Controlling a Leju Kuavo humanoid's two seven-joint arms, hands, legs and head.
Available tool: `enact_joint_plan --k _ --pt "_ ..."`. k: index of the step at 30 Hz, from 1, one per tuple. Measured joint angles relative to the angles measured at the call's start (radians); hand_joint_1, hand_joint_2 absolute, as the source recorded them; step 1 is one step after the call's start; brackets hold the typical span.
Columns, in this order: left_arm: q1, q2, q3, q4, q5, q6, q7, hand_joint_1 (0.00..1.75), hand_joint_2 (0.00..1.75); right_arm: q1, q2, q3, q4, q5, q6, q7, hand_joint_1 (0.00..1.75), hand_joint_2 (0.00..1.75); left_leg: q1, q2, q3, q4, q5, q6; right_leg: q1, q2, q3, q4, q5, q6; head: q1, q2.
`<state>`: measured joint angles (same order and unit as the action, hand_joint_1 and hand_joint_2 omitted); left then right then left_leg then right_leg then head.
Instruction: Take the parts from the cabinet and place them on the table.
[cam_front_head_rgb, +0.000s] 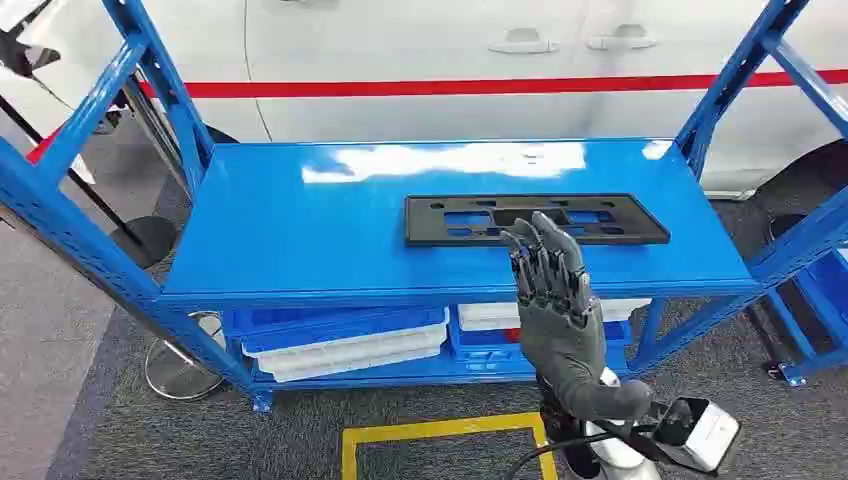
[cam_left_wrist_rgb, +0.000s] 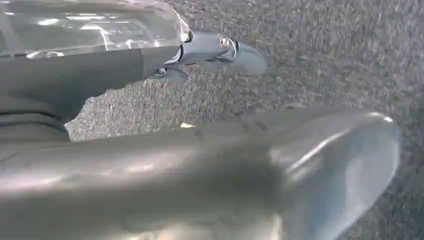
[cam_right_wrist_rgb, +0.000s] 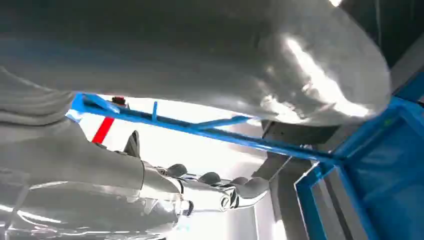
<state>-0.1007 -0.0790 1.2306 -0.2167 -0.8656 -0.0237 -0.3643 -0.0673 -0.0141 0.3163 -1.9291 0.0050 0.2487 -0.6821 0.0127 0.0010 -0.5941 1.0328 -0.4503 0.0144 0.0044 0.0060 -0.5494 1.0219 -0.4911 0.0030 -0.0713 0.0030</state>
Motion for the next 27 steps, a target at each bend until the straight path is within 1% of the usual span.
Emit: enact_joint_plan --k 1,2,3,4,5,6,7,8,9,10,11,12,14,15,16,17,18,19,20,21,22,23,24,25,26,27 --pt "-0.001 -0.001 0.000 0.000 0.000 0.000 0.001 0.00 0.00 0.001 -0.001 0.000 0.000 0.000 0.000 0.000 0.00 0.00 0.003 0.001 0.004 -0.003 0.002 0.004 -0.001 0.001 0.000 0.002 -0.006 0.004 0.000 0.000" --pt "-0.002 0.000 -0.001 0.000 0.000 0.002 0.002 0.00 0.00 -0.003 -0.003 0.000 0.000 -0.001 -0.001 0.000 0.00 0.00 0.005 0.002 0.007 -0.007 0.002 0.009 -0.004 -0.001 -0.017 0.045 -0.034 0.012 0.000 0.000" --pt "-0.004 0.000 -0.002 0.000 -0.002 0.007 0.003 0.00 0.00 -0.004 -0.004 0.001 0.000 -0.002 -0.001 0.000 0.00 0.00 0.005 0.003 0.007 -0.007 0.001 0.012 -0.007 -0.002 -0.054 0.117 -0.072 0.017 0.000 0.000" --pt "-0.004 0.000 -0.002 0.000 -0.003 0.011 0.003 0.00 0.00 -0.003 -0.006 0.001 0.001 -0.003 -0.003 0.000 0.00 0.00 0.005 0.003 0.007 -0.007 0.000 0.013 -0.010 -0.002 -0.089 0.183 -0.101 0.021 0.000 0.000" --pt "-0.004 0.000 -0.003 0.000 -0.003 0.015 0.005 0.00 0.00 0.000 -0.008 0.001 0.004 -0.005 -0.004 0.000 0.00 0.00 0.005 0.003 0.007 -0.007 -0.002 0.014 -0.014 -0.002 -0.141 0.280 -0.133 0.025 0.000 0.000" --pt "-0.003 0.000 -0.003 0.000 -0.003 0.018 0.005 0.00 0.00 0.003 -0.011 0.001 0.008 -0.005 -0.008 0.000 0.00 0.00 0.005 0.003 0.008 -0.007 -0.002 0.014 -0.017 -0.002 -0.167 0.319 -0.135 0.027 0.000 0.000" --pt "-0.003 0.000 -0.003 0.000 -0.003 0.021 0.005 0.00 0.00 0.006 -0.012 0.001 0.010 -0.005 -0.014 0.000 0.00 0.00 0.005 0.003 0.010 -0.007 -0.003 0.013 -0.020 -0.003 -0.167 0.306 -0.108 0.029 0.000 0.000" --pt "-0.002 0.000 -0.003 0.000 -0.003 0.024 0.006 0.00 0.00 0.007 -0.014 0.001 0.012 -0.005 -0.017 0.000 0.00 0.00 0.006 0.002 0.013 -0.007 -0.005 0.011 -0.023 -0.004 -0.145 0.251 -0.065 0.029 0.000 0.000" --pt "-0.001 -0.001 -0.004 0.000 -0.003 0.027 0.006 0.00 0.00 0.008 -0.016 0.001 0.013 -0.005 -0.019 0.000 0.00 0.00 0.006 0.002 0.018 -0.007 -0.007 0.008 -0.024 -0.005 -0.104 0.161 -0.012 0.028 0.000 0.000" --pt "-0.001 -0.001 -0.004 0.000 -0.003 0.030 0.009 0.00 0.00 0.008 -0.020 0.001 0.014 -0.005 -0.024 0.000 0.00 0.00 0.007 0.001 0.023 -0.007 -0.011 0.003 -0.025 -0.008 -0.054 0.052 0.041 0.024 0.000 0.000" --pt "-0.001 -0.001 -0.004 0.000 -0.003 0.031 0.010 0.00 0.00 0.008 -0.023 0.001 0.018 0.000 -0.035 0.000 0.00 0.00 0.003 0.001 0.023 -0.006 -0.013 -0.001 -0.022 -0.008 -0.038 0.014 0.033 0.022 0.000 0.000" --pt "-0.002 -0.001 -0.004 0.000 -0.003 0.031 0.009 0.00 0.00 0.009 -0.026 0.001 0.029 0.007 -0.048 0.000 0.00 0.00 0.000 0.000 0.020 -0.004 -0.014 -0.009 -0.016 -0.006 -0.037 0.004 0.032 0.017 0.000 0.000" --pt "0.000 -0.001 -0.004 0.000 -0.002 0.029 0.009 0.00 0.00 0.017 -0.030 0.002 0.056 0.018 -0.067 0.000 0.00 0.00 0.002 0.002 0.023 -0.012 -0.011 -0.020 -0.013 -0.004 -0.040 0.005 0.031 0.008 0.000 0.000" --pt "0.000 -0.001 -0.004 0.000 -0.003 0.026 0.006 0.00 0.00 0.022 -0.037 0.002 0.064 0.023 -0.079 0.000 0.00 0.00 0.001 0.003 0.027 -0.016 -0.010 -0.027 -0.012 -0.003 -0.038 -0.001 0.034 0.000 0.000 0.000" --pt "0.001 0.000 -0.004 0.000 -0.003 0.024 0.002 0.00 0.00 0.028 -0.041 0.002 0.075 0.029 -0.093 0.000 0.00 0.00 0.004 0.003 0.025 -0.007 -0.019 -0.032 -0.022 -0.007 -0.028 -0.014 0.040 -0.010 0.000 0.000" --pt "0.002 0.000 -0.004 0.000 -0.003 0.023 0.000 0.00 0.00 0.029 -0.043 0.003 0.085 0.031 -0.098 0.000 0.00 0.00 0.004 0.002 0.014 0.024 -0.043 -0.032 -0.019 -0.007 -0.025 -0.017 0.040 -0.018 0.000 0.000" --pt "0.002 0.000 -0.004 0.000 -0.003 0.021 -0.001 0.00 0.00 0.031 -0.043 0.004 0.095 0.032 -0.103 0.000 0.00 0.00 0.004 0.002 -0.018 0.091 -0.083 -0.032 -0.018 -0.007 -0.025 -0.017 0.039 -0.024 0.000 0.000" --pt "0.004 0.000 -0.004 0.000 -0.003 0.020 -0.001 0.00 0.00 0.036 -0.044 0.004 0.103 0.032 -0.106 0.000 0.00 0.00 0.004 0.002 -0.056 0.171 -0.121 -0.033 -0.015 -0.007 -0.024 -0.016 0.038 -0.025 0.000 0.000" --pt "0.006 0.000 -0.004 0.000 -0.003 0.020 -0.001 0.00 0.00 0.040 -0.045 0.005 0.111 0.034 -0.106 0.000 0.00 0.00 0.004 0.002 -0.096 0.251 -0.150 -0.035 -0.012 -0.007 -0.025 -0.016 0.037 -0.028 0.000 0.000" --pt "0.009 0.000 -0.004 0.000 -0.004 0.019 -0.001 0.00 0.00 0.044 -0.046 0.005 0.118 0.035 -0.106 0.000 0.00 0.00 0.004 0.002 -0.120 0.300 -0.157 -0.036 -0.009 -0.006 -0.024 -0.015 0.036 -0.029 0.000 0.000" --pt "0.010 0.000 -0.004 0.000 -0.004 0.019 -0.001 0.00 0.00 0.046 -0.048 0.006 0.124 0.036 -0.106 0.000 0.00 0.00 0.004 0.002 -0.119 0.292 -0.137 -0.034 -0.007 -0.005 -0.022 -0.014 0.035 -0.030 0.000 0.000" --pt "0.010 0.001 -0.004 0.000 -0.004 0.019 -0.001 0.00 0.00 0.047 -0.049 0.006 0.128 0.036 -0.106 0.000 0.00 0.00 0.004 0.002 -0.095 0.238 -0.098 -0.031 -0.005 -0.003 -0.019 -0.014 0.033 -0.031 0.000 0.000" --pt "0.010 0.001 -0.004 0.000 -0.003 0.019 -0.001 0.00 0.00 0.047 -0.050 0.006 0.131 0.036 -0.106 0.000 0.00 0.00 0.003 0.002 -0.056 0.155 -0.050 -0.025 -0.003 -0.002 -0.016 -0.012 0.032 -0.030 0.000 0.000" --pt "0.009 0.002 -0.004 0.000 -0.003 0.019 -0.001 0.00 0.00 0.047 -0.050 0.006 0.134 0.037 -0.106 0.000 0.00 0.00 0.002 0.002 -0.010 0.060 -0.005 -0.018 -0.002 -0.001 -0.012 -0.011 0.028 -0.028 0.000 0.000" --pt "0.009 0.007 -0.004 0.000 -0.003 0.019 -0.002 0.00 0.00 0.047 -0.051 0.006 0.137 0.037 -0.106 0.000 0.00 0.00 -0.003 0.000 0.015 0.007 -0.009 -0.009 0.002 -0.001 -0.012 -0.008 0.025 -0.024 0.000 0.000" --pt "0.008 0.006 -0.004 0.000 -0.003 0.018 -0.002 0.00 0.00 0.047 -0.053 0.006 0.140 0.037 -0.107 0.000 0.00 0.00 -0.004 0.001 0.020 -0.009 -0.009 -0.010 0.004 0.001 -0.016 -0.002 0.023 -0.019 0.000 0.000"
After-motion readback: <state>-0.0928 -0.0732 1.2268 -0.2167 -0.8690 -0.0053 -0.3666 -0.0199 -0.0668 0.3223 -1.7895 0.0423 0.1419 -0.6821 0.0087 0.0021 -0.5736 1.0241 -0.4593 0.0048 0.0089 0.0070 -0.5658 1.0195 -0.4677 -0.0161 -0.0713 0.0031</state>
